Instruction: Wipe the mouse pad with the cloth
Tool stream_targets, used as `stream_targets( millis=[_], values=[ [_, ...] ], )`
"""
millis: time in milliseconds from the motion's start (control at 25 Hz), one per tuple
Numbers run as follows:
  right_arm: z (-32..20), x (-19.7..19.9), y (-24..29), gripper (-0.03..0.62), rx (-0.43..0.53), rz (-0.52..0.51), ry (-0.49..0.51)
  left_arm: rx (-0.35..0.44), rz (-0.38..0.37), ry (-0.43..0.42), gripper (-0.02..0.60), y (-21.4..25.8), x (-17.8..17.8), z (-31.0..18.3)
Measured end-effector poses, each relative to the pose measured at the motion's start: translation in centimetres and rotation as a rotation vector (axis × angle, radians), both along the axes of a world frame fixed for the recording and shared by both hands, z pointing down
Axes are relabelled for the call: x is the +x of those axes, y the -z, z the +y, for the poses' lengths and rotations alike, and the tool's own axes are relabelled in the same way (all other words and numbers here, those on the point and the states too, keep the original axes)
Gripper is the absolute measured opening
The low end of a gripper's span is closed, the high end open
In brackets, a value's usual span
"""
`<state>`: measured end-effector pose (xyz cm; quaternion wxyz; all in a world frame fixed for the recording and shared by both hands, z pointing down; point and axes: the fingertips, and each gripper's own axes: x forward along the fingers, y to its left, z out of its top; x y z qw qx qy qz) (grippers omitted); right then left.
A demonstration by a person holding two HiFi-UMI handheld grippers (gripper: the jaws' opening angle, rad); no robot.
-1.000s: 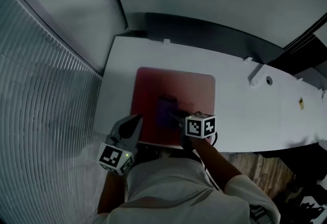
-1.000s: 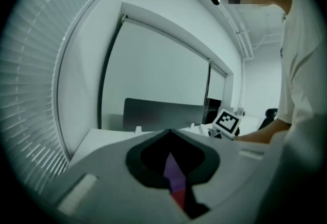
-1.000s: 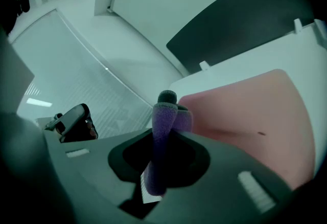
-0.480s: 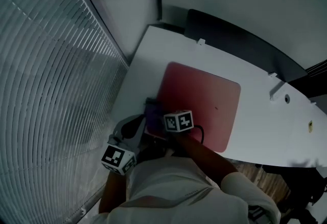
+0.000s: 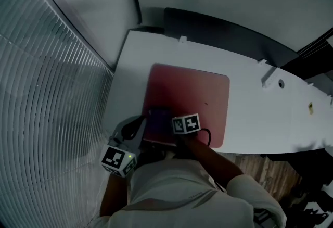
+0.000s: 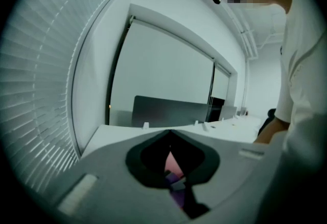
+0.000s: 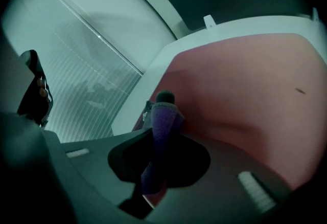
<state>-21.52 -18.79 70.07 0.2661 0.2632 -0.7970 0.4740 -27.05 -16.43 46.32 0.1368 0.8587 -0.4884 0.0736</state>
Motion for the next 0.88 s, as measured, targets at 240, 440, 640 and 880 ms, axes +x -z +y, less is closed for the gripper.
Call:
stream_targets(
  millis=[240,440,640,880],
  values=[
    [0.7,8.1,-0.2,0.061,-0.010,0.042,-0.074,0.005,0.005,-0.096,0.003,1.1,6.4,-1.3],
    [1.3,15.7,-0.7,0.064,-0.015,0.072,-0.186,0.004,0.015,-0.171,0.003,0.9,11.7,-1.6],
    [1.9,22.4,-1.0,0.069,-0.015,0.094,-0.283,-0.007,0.025,-0.234,0.003,0.4,16.5,-2.0],
    [2.5,29.3,-1.1,0.074,-0.008,0.119,-0.379,-0.021,0.019,-0.299,0.003,0.0,21.5,-1.5]
  ],
)
